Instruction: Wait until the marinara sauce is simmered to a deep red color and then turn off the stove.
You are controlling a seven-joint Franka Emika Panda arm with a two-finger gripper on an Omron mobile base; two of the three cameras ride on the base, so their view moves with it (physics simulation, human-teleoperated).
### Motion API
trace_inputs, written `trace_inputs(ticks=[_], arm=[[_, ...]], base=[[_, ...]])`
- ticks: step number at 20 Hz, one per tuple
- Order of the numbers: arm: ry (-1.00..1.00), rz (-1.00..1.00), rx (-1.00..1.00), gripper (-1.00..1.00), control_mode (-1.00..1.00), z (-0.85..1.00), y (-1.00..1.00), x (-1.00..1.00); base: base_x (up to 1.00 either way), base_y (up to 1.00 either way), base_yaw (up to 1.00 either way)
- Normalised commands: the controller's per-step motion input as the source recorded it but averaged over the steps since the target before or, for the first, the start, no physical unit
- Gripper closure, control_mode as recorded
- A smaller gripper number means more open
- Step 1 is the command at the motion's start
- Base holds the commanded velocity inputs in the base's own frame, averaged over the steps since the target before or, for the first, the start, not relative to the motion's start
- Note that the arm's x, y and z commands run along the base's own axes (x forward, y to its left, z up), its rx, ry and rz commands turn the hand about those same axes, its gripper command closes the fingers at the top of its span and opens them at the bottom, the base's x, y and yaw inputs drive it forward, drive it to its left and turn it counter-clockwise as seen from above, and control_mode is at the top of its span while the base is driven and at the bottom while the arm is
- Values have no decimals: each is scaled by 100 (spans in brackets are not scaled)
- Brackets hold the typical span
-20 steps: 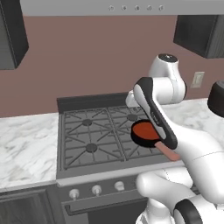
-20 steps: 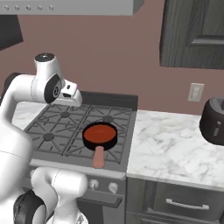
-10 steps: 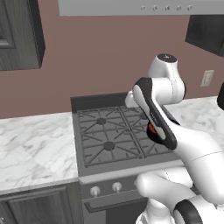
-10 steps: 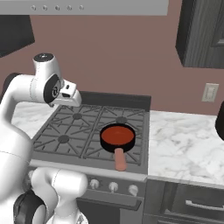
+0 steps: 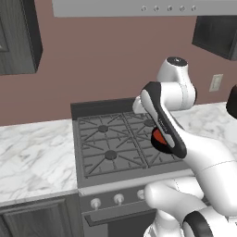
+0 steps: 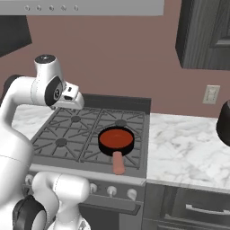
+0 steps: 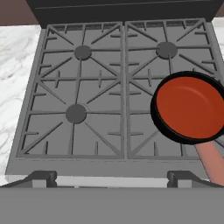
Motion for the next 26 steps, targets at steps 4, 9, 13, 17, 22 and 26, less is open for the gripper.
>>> trace_inputs(ticks=[4, 9, 13, 17, 22, 26], arm=[[0, 0, 0, -100, 100, 0, 0, 0], [0, 0, 0, -100, 100, 0, 0, 0], [0, 0, 0, -100, -100, 0, 0, 0], [0, 0, 0, -100, -100, 0, 0, 0], [0, 0, 1, -100, -100, 0, -6, -5], [-1, 0, 7, -100, -100, -26, -75, -42]], base=[[0, -19, 4], [0, 0, 1], [0, 0, 0], [0, 0, 0], [0, 0, 0], [0, 0, 0]])
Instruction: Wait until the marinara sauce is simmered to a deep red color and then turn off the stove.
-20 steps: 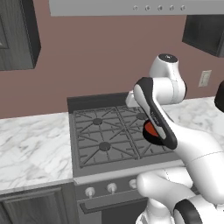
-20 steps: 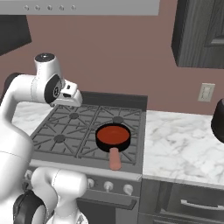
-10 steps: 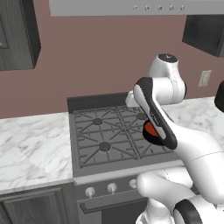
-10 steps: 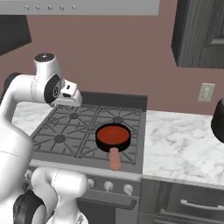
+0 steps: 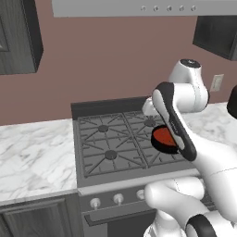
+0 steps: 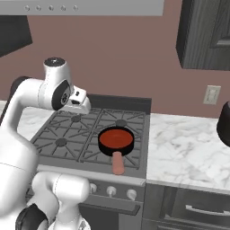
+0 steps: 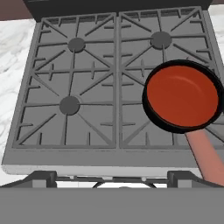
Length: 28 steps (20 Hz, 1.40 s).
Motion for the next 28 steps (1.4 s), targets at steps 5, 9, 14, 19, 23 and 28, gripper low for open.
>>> trace_inputs(ticks=[5, 9, 14, 19, 23, 28], arm=[[-1, 0, 14, -100, -100, -41, -97, -58], [-2, 0, 19, -100, -100, -40, -98, -65], [-3, 0, 19, -100, -100, -42, -98, -56], [0, 1, 6, -100, -100, -57, -74, -38], [0, 10, 0, -100, -100, -74, -52, -27], [-2, 19, 0, -100, -100, -78, -47, -21]], base=[[0, 0, 0], [0, 0, 0], [0, 0, 0], [0, 0, 0], [0, 0, 0], [0, 0, 0]])
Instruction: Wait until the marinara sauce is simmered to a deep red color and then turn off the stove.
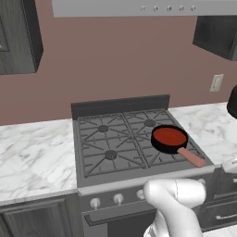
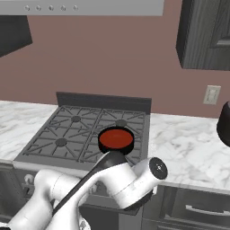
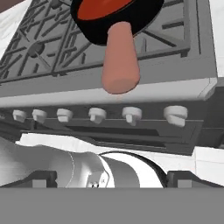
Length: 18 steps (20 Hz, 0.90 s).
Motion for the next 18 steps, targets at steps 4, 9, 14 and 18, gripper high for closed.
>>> trace_inputs(ticks=[4, 9, 14, 18], arm=[[-13, 24, -1, -100, -100, -72, -38, -20], [-24, 27, -7, -100, -100, -67, -26, 0], [-44, 27, -13, -100, -100, -42, -11, 0], [-56, 26, -20, -100, -100, -31, 0, 0]], base=[[0, 0, 0], [0, 0, 0], [0, 0, 0], [0, 0, 0]])
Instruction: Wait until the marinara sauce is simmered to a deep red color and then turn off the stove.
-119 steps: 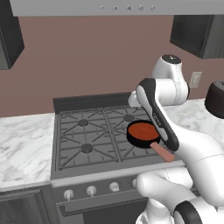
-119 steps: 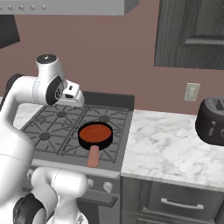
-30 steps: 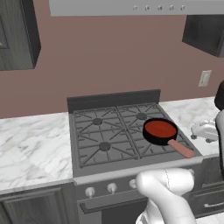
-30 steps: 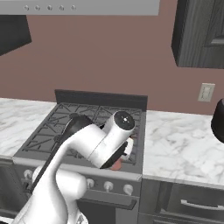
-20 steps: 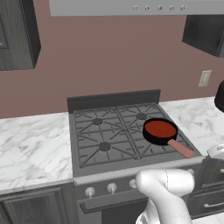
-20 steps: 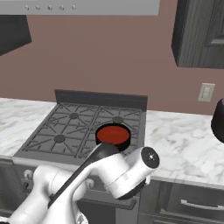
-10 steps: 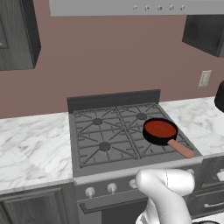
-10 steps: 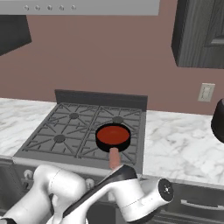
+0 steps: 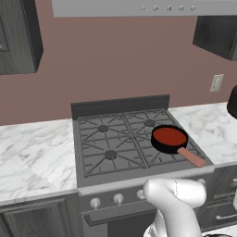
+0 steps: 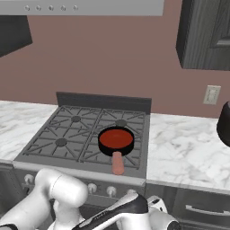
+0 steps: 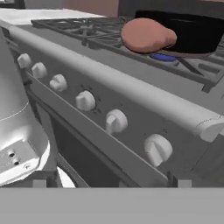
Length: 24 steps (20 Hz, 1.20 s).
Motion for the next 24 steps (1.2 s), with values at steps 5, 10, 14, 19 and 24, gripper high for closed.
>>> trace_inputs(ticks=[5, 10, 14, 19, 24], arm=[[-46, 12, -17, -100, -100, -24, 3, 0], [-21, -2, -4, -100, -100, -7, 16, 4], [-5, -7, 0, -100, -100, 0, 17, 21], [-3, -6, 1, -100, -100, 0, 12, 25], [-3, -6, 0, -100, -100, 0, 4, 22]], base=[[0, 0, 0], [0, 0, 0], [0, 0, 0], [0, 0, 0], [0, 0, 0]])
